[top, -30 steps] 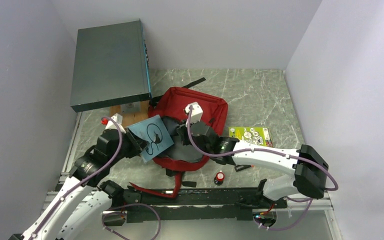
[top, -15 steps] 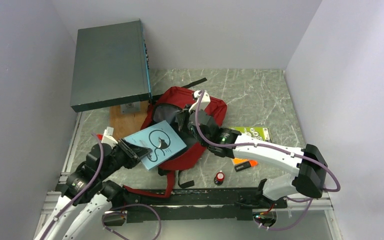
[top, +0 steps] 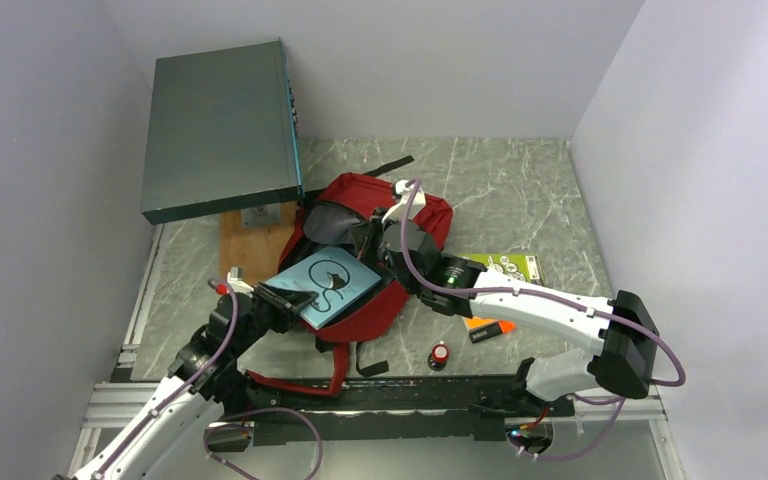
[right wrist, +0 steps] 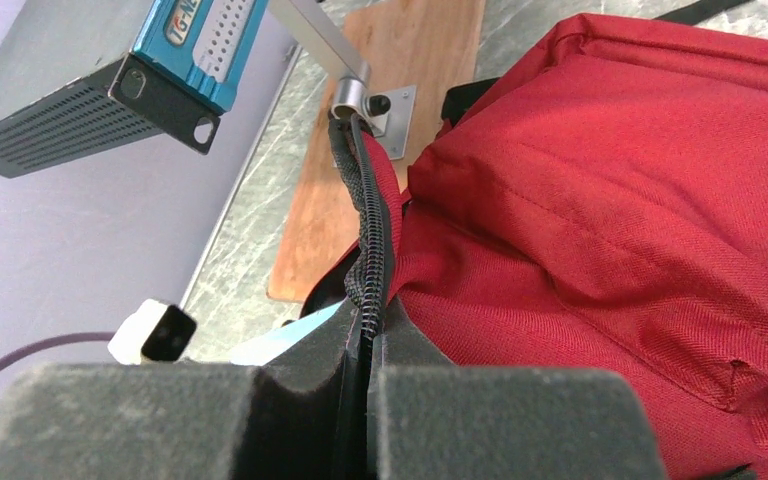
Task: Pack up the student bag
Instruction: Place the book in the student bag.
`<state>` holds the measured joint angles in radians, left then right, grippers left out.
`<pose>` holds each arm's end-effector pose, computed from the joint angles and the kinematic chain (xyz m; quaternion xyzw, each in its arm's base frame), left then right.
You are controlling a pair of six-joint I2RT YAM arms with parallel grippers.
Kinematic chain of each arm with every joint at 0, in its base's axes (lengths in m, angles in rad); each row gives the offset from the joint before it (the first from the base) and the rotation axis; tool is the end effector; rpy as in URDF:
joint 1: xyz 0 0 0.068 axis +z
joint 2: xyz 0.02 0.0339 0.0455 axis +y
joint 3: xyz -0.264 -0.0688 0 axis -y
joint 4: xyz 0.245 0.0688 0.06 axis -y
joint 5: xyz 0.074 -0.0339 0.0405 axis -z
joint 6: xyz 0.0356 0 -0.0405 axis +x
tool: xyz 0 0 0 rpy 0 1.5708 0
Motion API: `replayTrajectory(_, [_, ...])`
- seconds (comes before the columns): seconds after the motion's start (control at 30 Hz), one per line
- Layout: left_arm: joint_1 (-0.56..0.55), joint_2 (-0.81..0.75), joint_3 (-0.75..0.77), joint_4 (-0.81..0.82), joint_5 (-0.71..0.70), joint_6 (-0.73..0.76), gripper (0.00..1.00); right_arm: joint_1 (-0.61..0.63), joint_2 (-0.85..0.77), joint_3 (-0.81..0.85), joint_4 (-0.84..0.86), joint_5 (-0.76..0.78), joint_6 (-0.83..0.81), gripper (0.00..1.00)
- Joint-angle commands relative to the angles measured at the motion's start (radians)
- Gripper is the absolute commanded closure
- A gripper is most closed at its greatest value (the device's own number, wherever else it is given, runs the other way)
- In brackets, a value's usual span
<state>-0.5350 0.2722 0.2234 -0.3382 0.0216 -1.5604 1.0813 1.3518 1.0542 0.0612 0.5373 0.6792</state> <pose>0.0984 -0.0592 0.1911 -0.4018 0.7261 -0.4878 0.2709 0.1647 0.2705 0.3322 0.0097 0.7749 0.3271 0.5407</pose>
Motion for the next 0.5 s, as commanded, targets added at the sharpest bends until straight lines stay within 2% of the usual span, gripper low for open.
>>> replayTrajectory(0.0, [0.003,0.081,0.006,0.445,-0.078,-0.005,1.0,0.002,-0.043,0.025,0.058,-0.06,0.052,1.0])
replayTrajectory(0.07, [0.001,0.115,-0.013,0.545,-0.142,0.036,1.0,0.002,-0.05,0.022,0.039,-0.087,0.064,1.0])
replayTrajectory(0.17, [-0.002,0.179,-0.061,0.725,-0.189,0.01,1.0,-0.006,-0.064,0.011,0.011,-0.107,0.069,1.0])
replayTrajectory(0.33, [-0.006,0.331,-0.044,0.828,-0.212,0.043,1.0,-0.047,-0.088,-0.025,0.015,-0.223,0.058,1.0])
replayTrajectory(0.47, [-0.017,0.475,-0.08,1.037,-0.24,0.054,1.0,-0.118,-0.097,-0.053,0.055,-0.41,0.036,1.0])
